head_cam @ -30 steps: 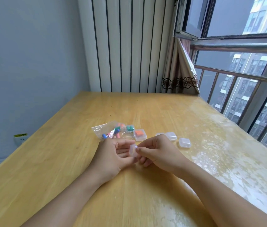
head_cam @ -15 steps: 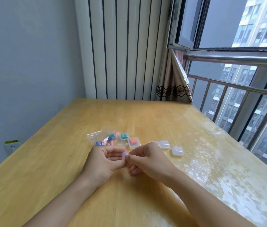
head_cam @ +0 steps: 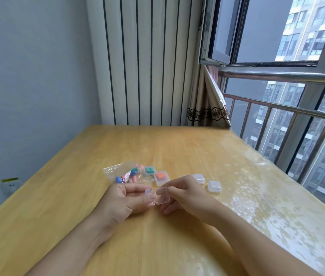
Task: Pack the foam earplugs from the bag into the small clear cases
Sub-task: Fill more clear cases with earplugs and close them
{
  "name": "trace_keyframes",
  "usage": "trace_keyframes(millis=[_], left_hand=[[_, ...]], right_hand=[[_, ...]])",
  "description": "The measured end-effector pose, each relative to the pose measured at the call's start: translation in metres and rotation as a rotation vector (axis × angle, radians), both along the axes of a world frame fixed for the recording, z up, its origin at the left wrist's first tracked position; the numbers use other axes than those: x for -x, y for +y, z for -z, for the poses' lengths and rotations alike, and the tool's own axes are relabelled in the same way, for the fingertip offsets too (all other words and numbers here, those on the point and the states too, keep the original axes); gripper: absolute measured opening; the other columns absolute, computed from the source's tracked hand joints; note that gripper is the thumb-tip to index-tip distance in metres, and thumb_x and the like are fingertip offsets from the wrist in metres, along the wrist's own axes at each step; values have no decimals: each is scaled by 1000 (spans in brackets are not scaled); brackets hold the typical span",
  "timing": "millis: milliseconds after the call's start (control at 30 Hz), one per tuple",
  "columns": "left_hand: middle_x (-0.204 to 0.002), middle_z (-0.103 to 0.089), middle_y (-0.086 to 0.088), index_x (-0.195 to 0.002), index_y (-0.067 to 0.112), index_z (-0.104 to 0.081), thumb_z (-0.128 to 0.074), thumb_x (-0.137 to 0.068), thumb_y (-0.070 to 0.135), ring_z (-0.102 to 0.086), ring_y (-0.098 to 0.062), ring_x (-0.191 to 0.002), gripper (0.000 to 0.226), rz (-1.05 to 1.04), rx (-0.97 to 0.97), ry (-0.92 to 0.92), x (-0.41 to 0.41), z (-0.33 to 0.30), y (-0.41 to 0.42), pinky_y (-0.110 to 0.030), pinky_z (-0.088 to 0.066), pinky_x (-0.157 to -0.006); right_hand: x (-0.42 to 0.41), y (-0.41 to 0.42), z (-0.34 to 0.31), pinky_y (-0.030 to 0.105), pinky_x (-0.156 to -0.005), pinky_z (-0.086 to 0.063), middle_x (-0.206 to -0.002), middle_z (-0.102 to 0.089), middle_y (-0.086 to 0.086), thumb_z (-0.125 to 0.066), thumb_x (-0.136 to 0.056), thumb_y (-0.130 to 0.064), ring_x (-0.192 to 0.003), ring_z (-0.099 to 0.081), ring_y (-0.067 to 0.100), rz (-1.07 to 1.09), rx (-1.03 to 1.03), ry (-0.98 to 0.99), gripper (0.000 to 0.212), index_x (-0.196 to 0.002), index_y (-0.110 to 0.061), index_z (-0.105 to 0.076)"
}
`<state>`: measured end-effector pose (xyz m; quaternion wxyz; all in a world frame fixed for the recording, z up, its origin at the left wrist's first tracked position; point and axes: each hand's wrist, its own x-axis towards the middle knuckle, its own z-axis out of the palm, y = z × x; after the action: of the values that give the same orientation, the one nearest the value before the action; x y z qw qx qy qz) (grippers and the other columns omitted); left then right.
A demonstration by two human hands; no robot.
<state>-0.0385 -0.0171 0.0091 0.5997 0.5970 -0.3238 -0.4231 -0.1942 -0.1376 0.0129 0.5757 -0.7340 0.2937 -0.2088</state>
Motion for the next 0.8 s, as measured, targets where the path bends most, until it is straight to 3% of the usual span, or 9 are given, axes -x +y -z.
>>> trace_keyframes(millis=[100,233,300,400,500,567,667,800], left_hand=[[-90,-76,-9,-100,2,-78,-70,-89,2,-73,-13,-76,13,-18,8,55,0,-1,-3,-25,-63,-72],[-103,-78,-17,-109,5,-72,-58,-96,-2,-77,-22,-90,20,17,-6,38,-2,-1,-5,-23,-62,-70],[-91,-78,-17,-106,8,-73,-64,-95,4,-75,-20,-71,15,57,-27,-80,1,-3,-3,-23,-60,-60],[-65,-72,-10,-100,10,-74,-77,-87,14,-60,-15,-46,14,46,-71,-360,6,1,-3,-23,-50,-45],[-48,-57,2,-86,18,-75,-86,-78,18,-48,-9,-40,13,-80,-57,-605,0,8,-8,-20,-42,-48],[-47,-51,5,-78,19,-75,-87,-76,19,-42,-6,-43,12,-131,11,-647,-2,11,-9,-17,-39,-51],[-44,-46,8,-74,17,-75,-85,-78,19,-36,-4,-42,11,-136,75,-642,1,11,-9,-11,-33,-47],[-43,-43,9,-68,17,-73,-82,-81,15,-34,-5,-42,16,-234,121,-630,2,10,-10,-19,-41,-55]], right_hand=[[0,-3,3,31,-63,-61,-80,-70,16,-55,-101,-4,-65,-69,23,2,-114,-75,22,-112,7,-71],[-4,-5,4,28,-54,-56,-75,-69,12,-57,-102,-8,-57,-62,18,24,-135,-97,20,-111,0,-73],[0,-9,2,25,-48,-50,-69,-68,9,-58,-101,-10,-52,-57,16,42,-98,-62,19,-106,-3,-76],[6,-13,1,21,-42,-42,-64,-64,6,-61,-97,-12,-48,-52,14,67,103,83,17,-97,-10,-78],[7,-18,5,20,-49,-39,-62,-59,-2,-65,-91,-16,-52,-49,11,113,394,230,15,-93,-16,-80],[5,-19,9,24,-56,-40,-64,-58,-7,-67,-89,-20,-54,-47,6,155,524,247,13,-94,-20,-79],[3,-14,11,27,-64,-46,-82,-58,-11,-68,-87,-30,-65,-51,2,225,697,208,15,-99,-28,-77],[-8,4,10,26,-74,-49,-90,-62,-12,-66,-90,-28,-79,-56,7,38,805,120,15,-97,-26,-78]])
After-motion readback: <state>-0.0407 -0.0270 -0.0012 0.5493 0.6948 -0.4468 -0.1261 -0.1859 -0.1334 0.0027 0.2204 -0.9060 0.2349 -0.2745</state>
